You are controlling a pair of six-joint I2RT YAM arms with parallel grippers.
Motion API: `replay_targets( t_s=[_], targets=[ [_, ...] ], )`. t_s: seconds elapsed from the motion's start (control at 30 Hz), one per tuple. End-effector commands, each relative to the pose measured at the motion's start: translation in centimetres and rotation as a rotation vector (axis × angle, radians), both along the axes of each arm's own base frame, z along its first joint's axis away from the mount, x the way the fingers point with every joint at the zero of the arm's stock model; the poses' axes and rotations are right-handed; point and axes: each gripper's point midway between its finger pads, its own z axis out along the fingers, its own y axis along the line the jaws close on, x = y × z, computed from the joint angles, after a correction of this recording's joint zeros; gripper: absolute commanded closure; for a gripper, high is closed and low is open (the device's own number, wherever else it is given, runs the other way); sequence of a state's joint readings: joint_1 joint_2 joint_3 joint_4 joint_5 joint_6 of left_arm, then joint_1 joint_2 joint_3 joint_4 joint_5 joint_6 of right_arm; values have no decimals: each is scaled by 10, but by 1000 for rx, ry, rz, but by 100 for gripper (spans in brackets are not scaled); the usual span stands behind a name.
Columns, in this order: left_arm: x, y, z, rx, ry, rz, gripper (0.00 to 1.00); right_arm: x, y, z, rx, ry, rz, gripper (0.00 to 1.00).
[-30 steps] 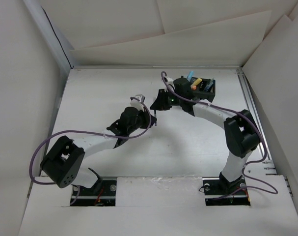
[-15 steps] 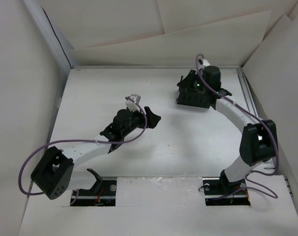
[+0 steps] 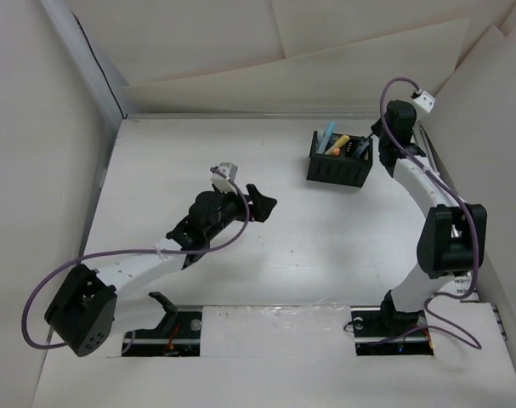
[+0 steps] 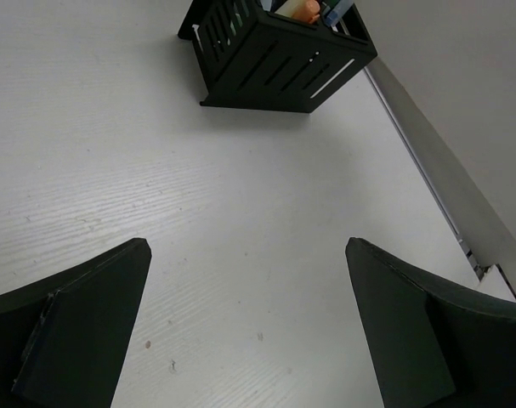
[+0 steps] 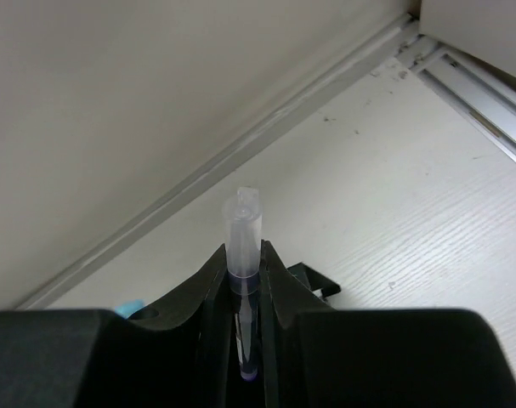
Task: Sort the stationery into containers
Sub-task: Place the pen in the storage box, then reset both arms
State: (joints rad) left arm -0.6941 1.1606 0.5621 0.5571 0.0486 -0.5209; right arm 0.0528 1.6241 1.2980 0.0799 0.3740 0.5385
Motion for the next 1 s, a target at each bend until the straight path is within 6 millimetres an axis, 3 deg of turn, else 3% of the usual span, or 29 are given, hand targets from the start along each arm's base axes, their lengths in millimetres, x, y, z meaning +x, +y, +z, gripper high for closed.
replay_targets(
  t_s=[0.0,0.17,0.27,0.3,0.4,0.5,0.53,0.57,0.63,0.67,0.7,0.73,0.77,0.9,0.97],
  targets=[
    [-5,1,11,-6,-52,-23,0,16,-10,13,-76,-32,-108,97],
    [-8,8,35,-52,-98,1,0,28,9,-1,-106,-1,-95,97],
    [-5,20,38,-56,-101,67,0,28,23,-4,-133,4,-93,93],
    [-4,22,42,-62,-109,79,0,27,26,-14,-141,25,-97,92],
    [-5,32,47,-70,-126,122,0,26,34,-28,-163,54,-92,78],
    [-4,43,53,-99,-107,182,0,23,43,-34,-170,66,-82,56],
    [-4,45,54,-106,-103,193,0,20,42,-31,-169,63,-82,51],
    [-4,45,54,-106,-103,193,0,17,42,-28,-160,55,-84,40],
    [-7,50,62,-122,-120,205,0,8,41,-23,-145,43,-88,32],
    [-9,50,65,-129,-126,195,0,3,40,-1,-121,-5,-93,23],
    [-10,48,65,-130,-125,184,0,-3,38,0,-123,0,-93,20],
    [-13,50,73,-147,-142,184,0,-7,40,9,-108,-12,-84,18],
    [-14,49,69,-141,-135,175,0,-19,37,21,-106,-21,-84,15],
    [-19,48,76,-164,-156,153,0,-57,38,36,-47,-37,-44,12],
    [-19,48,73,-164,-156,153,0,-74,54,35,-14,-43,23,9]
  ],
)
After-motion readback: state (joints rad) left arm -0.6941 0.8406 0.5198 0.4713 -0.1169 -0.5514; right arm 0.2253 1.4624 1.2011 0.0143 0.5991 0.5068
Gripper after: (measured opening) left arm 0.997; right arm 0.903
